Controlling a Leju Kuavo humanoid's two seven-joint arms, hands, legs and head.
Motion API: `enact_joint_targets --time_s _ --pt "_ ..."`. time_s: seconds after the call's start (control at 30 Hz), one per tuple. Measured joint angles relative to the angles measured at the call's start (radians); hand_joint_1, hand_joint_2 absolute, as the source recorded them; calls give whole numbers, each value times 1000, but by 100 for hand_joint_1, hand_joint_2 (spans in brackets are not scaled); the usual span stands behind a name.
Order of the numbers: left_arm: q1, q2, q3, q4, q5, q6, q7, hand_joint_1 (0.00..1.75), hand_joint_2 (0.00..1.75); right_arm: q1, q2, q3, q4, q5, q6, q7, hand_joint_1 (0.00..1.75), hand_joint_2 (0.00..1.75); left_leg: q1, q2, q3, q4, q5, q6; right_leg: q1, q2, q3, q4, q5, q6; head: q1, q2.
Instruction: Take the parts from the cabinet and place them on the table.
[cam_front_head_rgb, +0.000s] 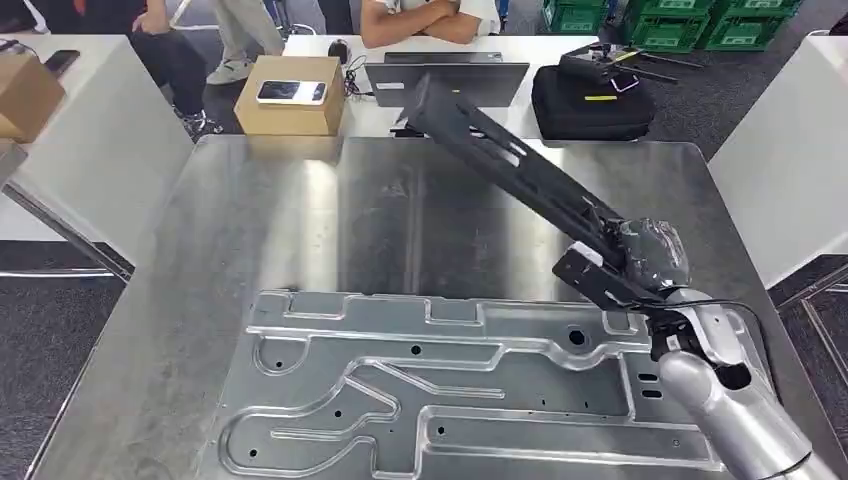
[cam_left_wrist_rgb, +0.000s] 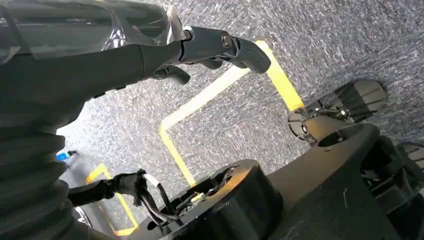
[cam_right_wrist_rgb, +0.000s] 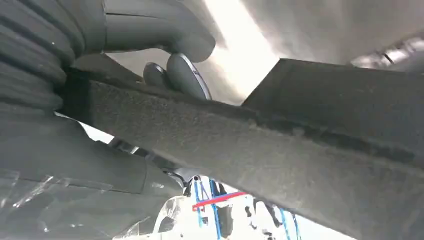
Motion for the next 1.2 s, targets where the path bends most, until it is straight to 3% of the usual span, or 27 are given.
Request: enact_joint_targets --time_s 0.17,0.37,0.47,0.97,1.2 --pt "10 3 3 2 10 -2 -3 0 175 31 -34 24 18 28 16 6 175 175 4 0 12 -4 -1 0 5 0 10 1 -4 5 0 0" --pt "15 9 6 2 21 -29 -10 0 175 39 -61 31 17 40 52 34 175 175 7 1 16 -5 -2 0 8 1 14 1 -5 4 0 0" --pt "11 9 10 2 13 -68 25 0 175 39 -77 31 9 38 65 47 175 175 7 1 17 -5 0 -2 9 0 16 2 -5 3 0 0" --pt "-3 36 -3 2 -9 -89 71 0 175 -17 -58 31 9 24 45 45 175 175 7 2 21 -3 0 -2 7 0 20 5 -4 3 0 0" --pt "-2 42 -5 2 -8 -92 42 0 175 -52 -43 29 10 6 18 55 175 175 7 1 23 -3 0 -2 7 0 21 5 -4 3 0 0"
